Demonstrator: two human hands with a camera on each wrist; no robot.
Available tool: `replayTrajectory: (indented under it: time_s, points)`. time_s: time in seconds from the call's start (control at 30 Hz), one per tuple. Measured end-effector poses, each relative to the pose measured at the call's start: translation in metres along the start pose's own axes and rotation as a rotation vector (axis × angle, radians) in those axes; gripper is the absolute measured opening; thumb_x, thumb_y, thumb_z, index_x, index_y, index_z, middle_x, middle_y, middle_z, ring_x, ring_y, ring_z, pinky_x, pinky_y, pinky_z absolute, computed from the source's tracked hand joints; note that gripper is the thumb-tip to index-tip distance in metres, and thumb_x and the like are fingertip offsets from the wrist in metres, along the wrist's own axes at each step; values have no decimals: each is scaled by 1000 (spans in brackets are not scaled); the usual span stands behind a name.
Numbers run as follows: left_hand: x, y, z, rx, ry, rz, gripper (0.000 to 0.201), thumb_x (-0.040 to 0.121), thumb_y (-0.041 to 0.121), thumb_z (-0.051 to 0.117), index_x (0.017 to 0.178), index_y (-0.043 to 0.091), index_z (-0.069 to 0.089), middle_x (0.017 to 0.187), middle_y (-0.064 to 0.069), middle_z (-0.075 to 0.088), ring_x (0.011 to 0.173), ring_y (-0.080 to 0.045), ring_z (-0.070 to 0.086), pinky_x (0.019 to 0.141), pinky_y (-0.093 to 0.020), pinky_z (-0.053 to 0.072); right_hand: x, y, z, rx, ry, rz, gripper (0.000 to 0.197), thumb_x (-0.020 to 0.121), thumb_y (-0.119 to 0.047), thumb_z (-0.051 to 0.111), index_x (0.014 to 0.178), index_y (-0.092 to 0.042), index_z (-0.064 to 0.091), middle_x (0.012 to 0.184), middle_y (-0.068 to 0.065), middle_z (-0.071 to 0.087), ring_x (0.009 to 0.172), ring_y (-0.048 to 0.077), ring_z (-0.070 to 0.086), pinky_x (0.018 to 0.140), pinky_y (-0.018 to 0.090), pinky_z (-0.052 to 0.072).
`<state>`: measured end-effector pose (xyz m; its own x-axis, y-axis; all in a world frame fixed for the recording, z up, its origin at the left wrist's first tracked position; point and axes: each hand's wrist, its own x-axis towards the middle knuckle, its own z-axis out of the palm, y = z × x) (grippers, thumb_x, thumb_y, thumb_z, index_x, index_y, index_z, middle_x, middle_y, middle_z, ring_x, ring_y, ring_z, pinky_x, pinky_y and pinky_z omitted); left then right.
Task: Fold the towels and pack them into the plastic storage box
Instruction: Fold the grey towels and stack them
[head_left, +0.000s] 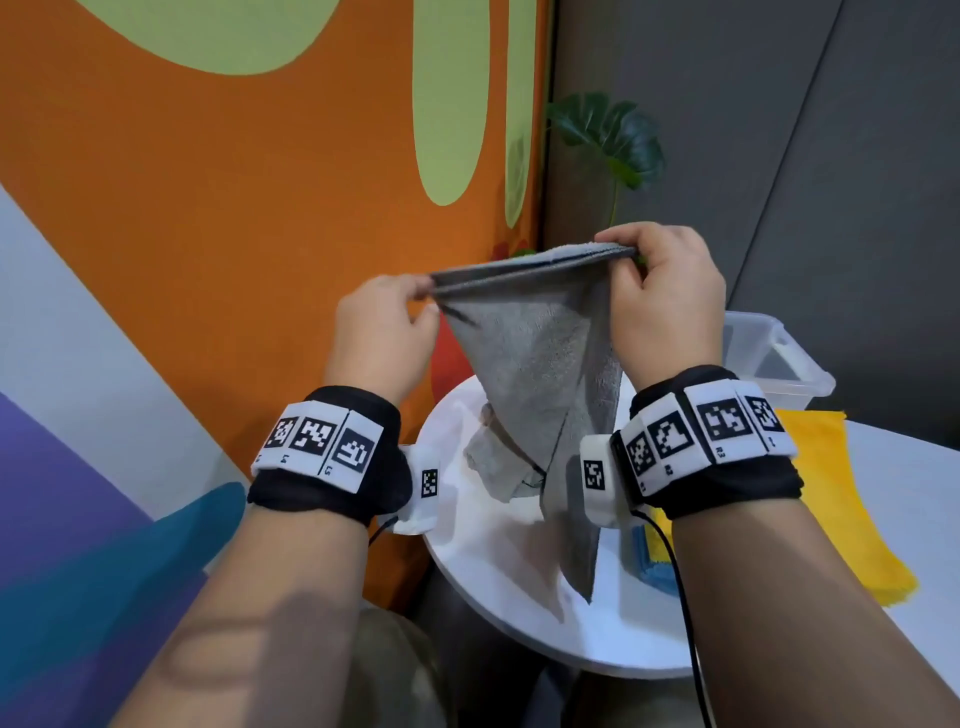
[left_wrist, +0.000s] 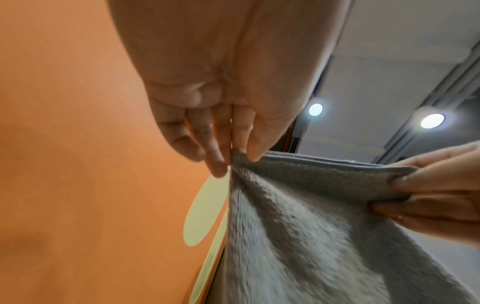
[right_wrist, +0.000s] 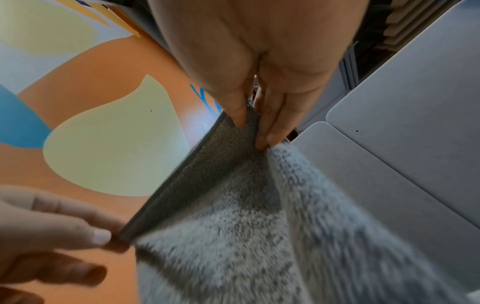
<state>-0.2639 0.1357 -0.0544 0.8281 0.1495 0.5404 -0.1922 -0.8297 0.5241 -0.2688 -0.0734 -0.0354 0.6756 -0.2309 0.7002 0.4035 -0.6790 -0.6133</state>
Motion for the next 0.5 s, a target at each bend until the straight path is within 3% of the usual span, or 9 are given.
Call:
replayTrajectory:
  time_s: [0.07, 0.13, 0.2, 0.27, 0.4, 0.5]
  points:
    - [4, 6, -4, -49, 102, 107, 43, 91, 18, 55, 134, 14, 54, 131, -4, 55, 104, -18, 59, 96, -20, 37, 3, -5, -2, 45, 62, -40, 29, 92, -6, 46, 105, -19, 68, 112, 2, 57, 92, -6, 41, 80, -7, 24]
    - [5, 12, -7, -113, 179, 213, 56, 89, 21, 54, 143, 10, 42, 141, -8, 44, 119, -25, 52, 103, -39, 42, 5, -14, -5, 98, 164, -98, 28, 90, -4, 47, 104, -15, 69, 111, 3, 57, 95, -4, 44, 84, -5, 26]
    - [2, 17, -10, -138, 261, 287, 64, 88, 24, 53, 147, 9, 34, 148, -10, 35, 130, -29, 42, 95, -53, 46, 6, -23, -9, 157, 276, -164, 28, 88, -2, 47, 102, -12, 69, 111, 4, 57, 100, 0, 49, 90, -1, 29]
    - [-1, 23, -15, -148, 341, 340, 65, 89, 25, 54, 147, 7, 32, 150, -12, 32, 135, -27, 35, 93, -54, 47, 8, -31, -14, 210, 360, -206, 29, 86, -1, 46, 101, -10, 69, 111, 5, 56, 104, 3, 51, 94, 5, 34]
    - [0, 27, -22, -213, 508, 377, 50, 90, 22, 55, 137, 5, 48, 135, -11, 48, 119, -29, 52, 85, -54, 50, 9, -37, -18, 228, 397, -234, 28, 87, -3, 47, 103, -12, 69, 105, -2, 56, 99, -1, 52, 91, 14, 42]
    - [0, 23, -26, -260, 596, 333, 29, 89, 19, 59, 115, 10, 65, 111, -4, 61, 98, -18, 60, 80, -38, 52, 5, -34, -18, 201, 367, -189, 23, 91, -11, 49, 104, -17, 67, 99, -8, 59, 90, -3, 53, 85, 11, 42]
